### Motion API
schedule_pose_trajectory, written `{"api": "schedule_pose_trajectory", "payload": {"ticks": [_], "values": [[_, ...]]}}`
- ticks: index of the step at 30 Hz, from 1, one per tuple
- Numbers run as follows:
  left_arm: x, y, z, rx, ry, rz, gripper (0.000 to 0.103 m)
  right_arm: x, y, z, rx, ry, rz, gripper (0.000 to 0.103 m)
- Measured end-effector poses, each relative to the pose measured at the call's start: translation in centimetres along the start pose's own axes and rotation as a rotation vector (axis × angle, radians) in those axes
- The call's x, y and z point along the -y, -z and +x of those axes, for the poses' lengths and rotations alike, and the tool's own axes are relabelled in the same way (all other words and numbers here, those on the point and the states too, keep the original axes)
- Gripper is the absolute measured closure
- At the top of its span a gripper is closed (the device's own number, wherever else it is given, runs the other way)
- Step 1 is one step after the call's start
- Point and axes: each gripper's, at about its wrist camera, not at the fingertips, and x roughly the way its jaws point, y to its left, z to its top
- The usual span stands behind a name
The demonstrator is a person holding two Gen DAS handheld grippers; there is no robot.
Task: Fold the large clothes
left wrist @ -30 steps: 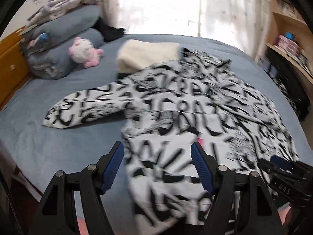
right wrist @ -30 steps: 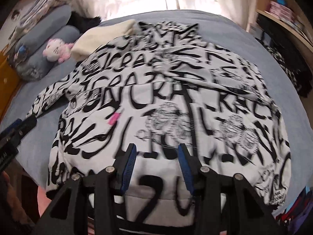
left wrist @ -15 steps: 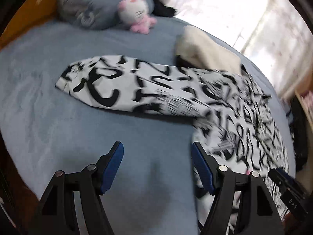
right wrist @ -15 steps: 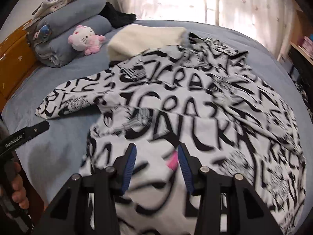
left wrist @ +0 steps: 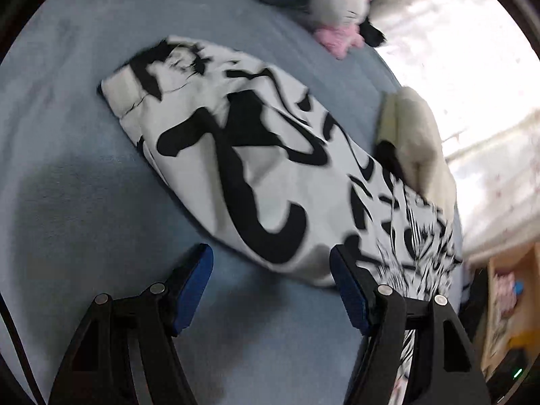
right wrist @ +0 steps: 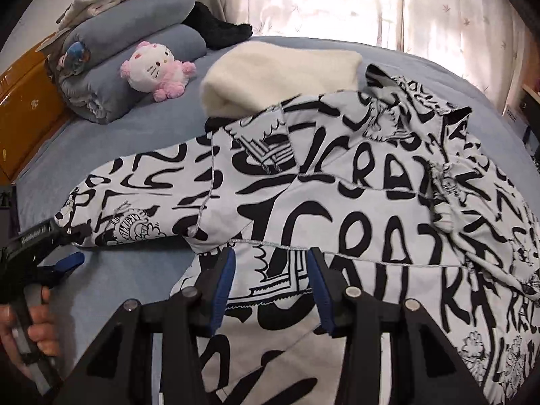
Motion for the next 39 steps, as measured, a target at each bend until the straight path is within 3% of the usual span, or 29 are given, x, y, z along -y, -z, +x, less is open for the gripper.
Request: {"api": "schedule_pose_trajectory", "payload": {"ticks": [2, 7, 9, 10, 13, 15, 17, 21, 25, 30, 35, 39], "values": [[-0.3, -0.5, 0.6, 0.024, 0.007, -0.023, 0.033, 0.1, 0.4, 0.8, -0.022, -0.005, 0.006, 0.059], [0.4, -2.1, 1.9, 0.098, -0.071, -0.032, 0.037, 1.2, 1.4, 2.4, -0.087, -0.017, 0.037, 0.059], [1.3, -2.7, 2.2, 0.143, -0.156, -0.011, 0.064, 1.8, 1.8, 2.5, -0.096, -0.019, 0.054, 0.059], [1.5, -3.1, 2.2, 0.153, -0.203, 0.01, 0.084, 2.1, 1.9, 2.6, -0.099, -0.021, 0.06, 0.059], [3.6, -3.3, 1.6, 0.199, -0.263, 0.08, 0.094, 2.9, 2.3, 2.6, -0.11, -0.029, 0.076, 0.059], [6.4, -2.7, 0.1, 0.277, -0.284, 0.167, 0.096, 3.5, 2.5, 2.5, -0.113, -0.034, 0.083, 0.059], [8.9, -2.0, -1.7, 0.337, -0.271, 0.237, 0.096, 4.1, 2.6, 2.3, -0.112, -0.041, 0.097, 0.059], [16.1, 0.5, -4.5, 0.372, -0.136, 0.383, 0.097, 5.6, 2.8, 1.1, -0.092, -0.057, 0.129, 0.059], [23.5, 5.3, -5.5, 0.341, -0.022, 0.557, 0.097, 8.0, 3.1, -0.6, -0.06, -0.061, 0.178, 0.059], [30.8, 12.6, -3.8, 0.221, 0.088, 0.756, 0.097, 11.9, 3.8, -2.3, -0.034, -0.04, 0.25, 0.059], [33.6, 19.4, 1.4, 0.028, 0.069, 0.868, 0.096, 17.2, 5.7, -3.6, -0.034, 0.009, 0.342, 0.059], [33.1, 23.5, 4.9, -0.113, 0.036, 0.909, 0.096, 20.7, 7.2, -4.1, -0.044, 0.038, 0.396, 0.059]]}}
